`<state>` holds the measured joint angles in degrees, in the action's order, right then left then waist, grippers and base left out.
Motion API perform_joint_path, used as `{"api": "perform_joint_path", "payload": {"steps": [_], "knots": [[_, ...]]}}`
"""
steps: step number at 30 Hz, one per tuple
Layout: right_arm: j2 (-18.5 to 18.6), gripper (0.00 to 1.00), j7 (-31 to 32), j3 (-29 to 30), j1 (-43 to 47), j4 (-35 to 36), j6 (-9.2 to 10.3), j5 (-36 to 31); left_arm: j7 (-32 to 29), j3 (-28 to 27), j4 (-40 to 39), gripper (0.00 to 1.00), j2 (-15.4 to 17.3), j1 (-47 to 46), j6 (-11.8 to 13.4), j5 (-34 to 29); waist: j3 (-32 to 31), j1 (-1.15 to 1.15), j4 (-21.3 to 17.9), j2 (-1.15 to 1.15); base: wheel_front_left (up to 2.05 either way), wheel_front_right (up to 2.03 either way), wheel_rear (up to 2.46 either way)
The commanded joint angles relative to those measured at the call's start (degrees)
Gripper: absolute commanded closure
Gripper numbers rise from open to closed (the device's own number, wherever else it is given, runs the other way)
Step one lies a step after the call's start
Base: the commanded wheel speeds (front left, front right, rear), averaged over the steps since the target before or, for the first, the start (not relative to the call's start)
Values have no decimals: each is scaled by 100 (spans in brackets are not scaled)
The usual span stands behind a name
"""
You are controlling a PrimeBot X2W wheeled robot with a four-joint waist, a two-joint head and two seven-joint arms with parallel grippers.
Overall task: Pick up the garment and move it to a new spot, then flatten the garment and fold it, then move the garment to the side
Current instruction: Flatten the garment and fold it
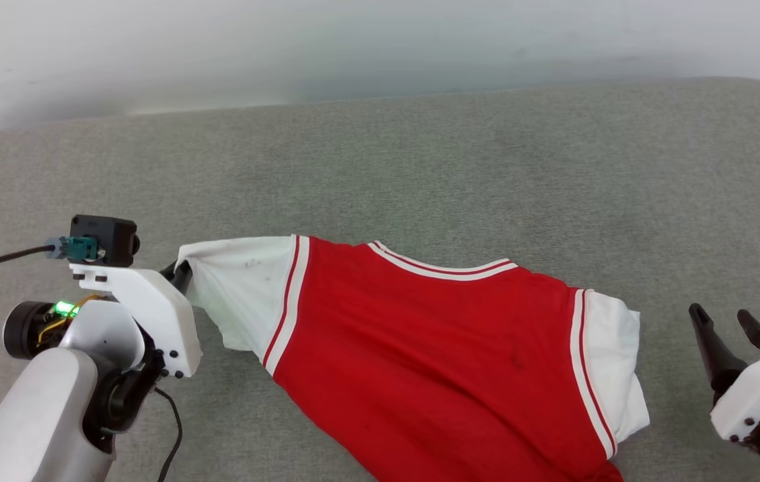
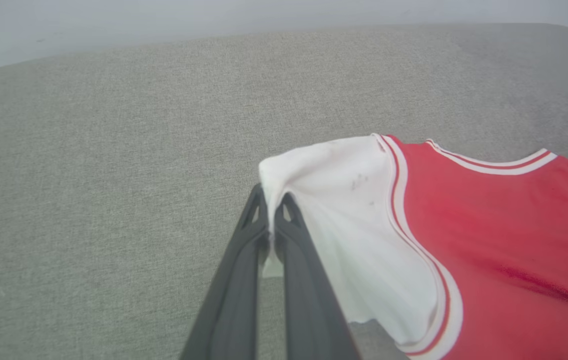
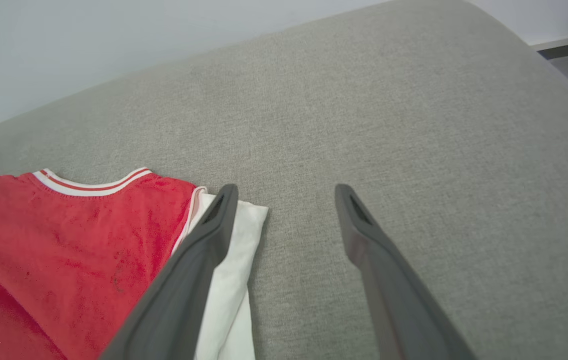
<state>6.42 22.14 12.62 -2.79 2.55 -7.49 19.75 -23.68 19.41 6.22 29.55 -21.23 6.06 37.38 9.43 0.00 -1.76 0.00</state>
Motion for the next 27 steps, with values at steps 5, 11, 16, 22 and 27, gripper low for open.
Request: {"api": "perform_joint_path", "payload": {"steps": [5,11,16,22,27], "knots": [[538,0,1163,-319,-541,-526,0,351,86,-3,-343,100,-67,68,72,-42,130,0,263,0,0,0,0],[825,0,2166,-844,-1026,-1094,1,544,123,161,-500,100,-243,-115,22,-53,362,0,515,0,0,0,0],[881,0,2530,-1167,-1232,-1719,1,616,172,239,-441,100,-335,-218,-43,-43,496,0,655,0,0,0,0],[820,100,2877,-1385,-1221,-2242,0,784,233,281,-269,100,-395,-235,-130,37,441,0,697,0,0,0,0],[969,100,2707,-1446,-1435,-2112,0,782,360,219,-189,100,-379,-239,-143,59,293,0,631,0,0,0,0]]}}
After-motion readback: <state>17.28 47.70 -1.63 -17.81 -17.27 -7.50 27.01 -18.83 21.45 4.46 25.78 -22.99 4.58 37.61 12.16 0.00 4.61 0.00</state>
